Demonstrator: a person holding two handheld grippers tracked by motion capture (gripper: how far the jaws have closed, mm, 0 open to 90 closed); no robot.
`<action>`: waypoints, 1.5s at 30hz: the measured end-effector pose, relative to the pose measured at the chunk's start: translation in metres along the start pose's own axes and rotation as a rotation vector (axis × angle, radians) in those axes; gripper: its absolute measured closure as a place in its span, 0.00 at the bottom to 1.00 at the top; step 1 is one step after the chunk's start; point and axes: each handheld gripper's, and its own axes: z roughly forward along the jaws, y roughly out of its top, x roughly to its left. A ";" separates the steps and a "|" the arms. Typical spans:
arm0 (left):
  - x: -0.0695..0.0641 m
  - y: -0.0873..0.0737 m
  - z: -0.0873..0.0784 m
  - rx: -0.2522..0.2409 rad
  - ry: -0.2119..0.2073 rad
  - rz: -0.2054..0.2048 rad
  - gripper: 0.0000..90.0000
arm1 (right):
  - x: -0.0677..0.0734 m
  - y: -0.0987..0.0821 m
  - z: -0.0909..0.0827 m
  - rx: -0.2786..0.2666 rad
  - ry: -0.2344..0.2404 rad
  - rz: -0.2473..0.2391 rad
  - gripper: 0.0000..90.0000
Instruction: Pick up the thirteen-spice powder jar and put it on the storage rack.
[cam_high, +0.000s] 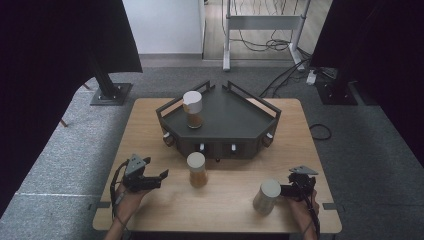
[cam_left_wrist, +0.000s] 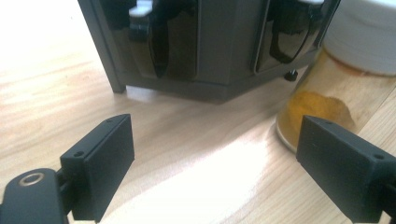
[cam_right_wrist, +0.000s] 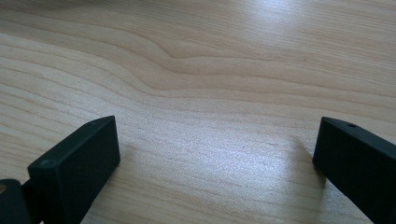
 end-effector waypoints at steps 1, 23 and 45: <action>0.000 -0.001 0.000 0.001 -0.001 -0.004 0.12 | 0.000 0.000 0.000 0.000 0.000 0.000 0.00; 0.005 -0.026 0.013 0.062 -0.001 -0.049 0.12 | 0.000 0.000 0.000 0.000 -0.001 0.001 0.00; -0.007 -0.016 0.028 0.201 0.044 0.006 0.12 | 0.000 0.000 0.000 0.000 0.000 0.000 0.00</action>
